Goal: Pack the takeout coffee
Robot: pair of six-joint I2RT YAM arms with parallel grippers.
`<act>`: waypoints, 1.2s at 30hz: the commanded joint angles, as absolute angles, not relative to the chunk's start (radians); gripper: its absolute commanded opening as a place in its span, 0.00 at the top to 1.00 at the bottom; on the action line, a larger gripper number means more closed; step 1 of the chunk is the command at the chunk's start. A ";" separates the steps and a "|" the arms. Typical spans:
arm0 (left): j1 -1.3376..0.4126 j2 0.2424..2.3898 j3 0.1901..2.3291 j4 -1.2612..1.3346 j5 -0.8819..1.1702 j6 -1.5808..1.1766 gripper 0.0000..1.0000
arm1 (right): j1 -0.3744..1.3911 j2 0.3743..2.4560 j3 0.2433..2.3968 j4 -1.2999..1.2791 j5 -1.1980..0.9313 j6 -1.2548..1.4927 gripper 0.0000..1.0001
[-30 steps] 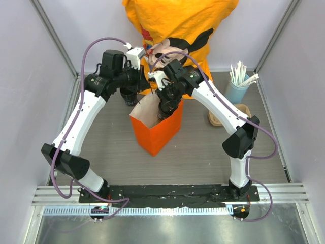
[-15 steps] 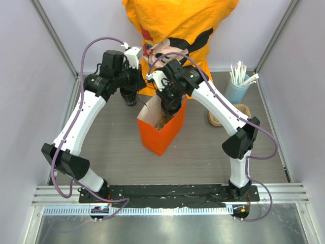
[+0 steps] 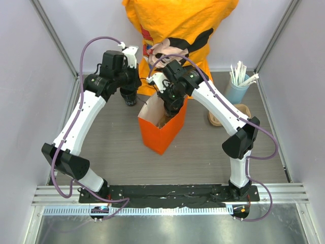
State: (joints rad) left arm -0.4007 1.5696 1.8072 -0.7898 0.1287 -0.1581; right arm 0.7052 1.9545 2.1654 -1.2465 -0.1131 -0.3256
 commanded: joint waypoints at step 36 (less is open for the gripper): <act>-0.396 1.557 1.807 -0.775 0.118 -0.169 1.00 | 0.719 2.008 2.238 -1.325 -0.054 -0.410 0.99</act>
